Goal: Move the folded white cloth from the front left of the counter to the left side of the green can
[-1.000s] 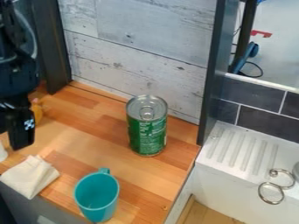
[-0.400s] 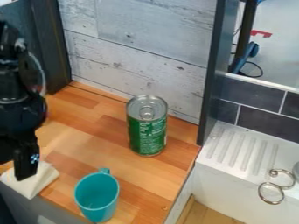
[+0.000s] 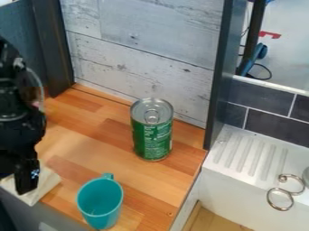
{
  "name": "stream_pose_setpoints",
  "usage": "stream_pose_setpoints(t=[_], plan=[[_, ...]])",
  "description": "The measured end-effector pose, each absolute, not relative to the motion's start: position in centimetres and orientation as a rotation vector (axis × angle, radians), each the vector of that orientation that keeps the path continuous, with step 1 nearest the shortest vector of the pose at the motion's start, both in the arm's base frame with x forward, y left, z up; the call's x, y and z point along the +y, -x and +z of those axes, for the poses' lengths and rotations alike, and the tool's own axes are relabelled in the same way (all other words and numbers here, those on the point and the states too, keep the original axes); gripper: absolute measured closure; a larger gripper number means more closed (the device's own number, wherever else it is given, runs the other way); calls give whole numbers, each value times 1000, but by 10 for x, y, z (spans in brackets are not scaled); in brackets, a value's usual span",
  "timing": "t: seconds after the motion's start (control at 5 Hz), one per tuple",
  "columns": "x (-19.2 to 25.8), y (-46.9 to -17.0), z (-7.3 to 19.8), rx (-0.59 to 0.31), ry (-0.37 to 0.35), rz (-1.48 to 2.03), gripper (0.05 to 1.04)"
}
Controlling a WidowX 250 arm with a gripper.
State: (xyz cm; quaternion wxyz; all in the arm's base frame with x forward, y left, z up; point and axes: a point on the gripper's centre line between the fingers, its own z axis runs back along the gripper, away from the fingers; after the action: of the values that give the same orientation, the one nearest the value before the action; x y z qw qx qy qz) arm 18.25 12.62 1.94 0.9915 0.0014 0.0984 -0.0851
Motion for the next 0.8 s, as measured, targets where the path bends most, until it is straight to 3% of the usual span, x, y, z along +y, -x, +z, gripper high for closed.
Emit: stream_pose_setpoints(t=[0.4,0.6,0.8], plan=[[130,-188,6,220,2,-191,83],[129,-208,8,198,35,-192,83],[114,-246,10,187,47,-250,83]])
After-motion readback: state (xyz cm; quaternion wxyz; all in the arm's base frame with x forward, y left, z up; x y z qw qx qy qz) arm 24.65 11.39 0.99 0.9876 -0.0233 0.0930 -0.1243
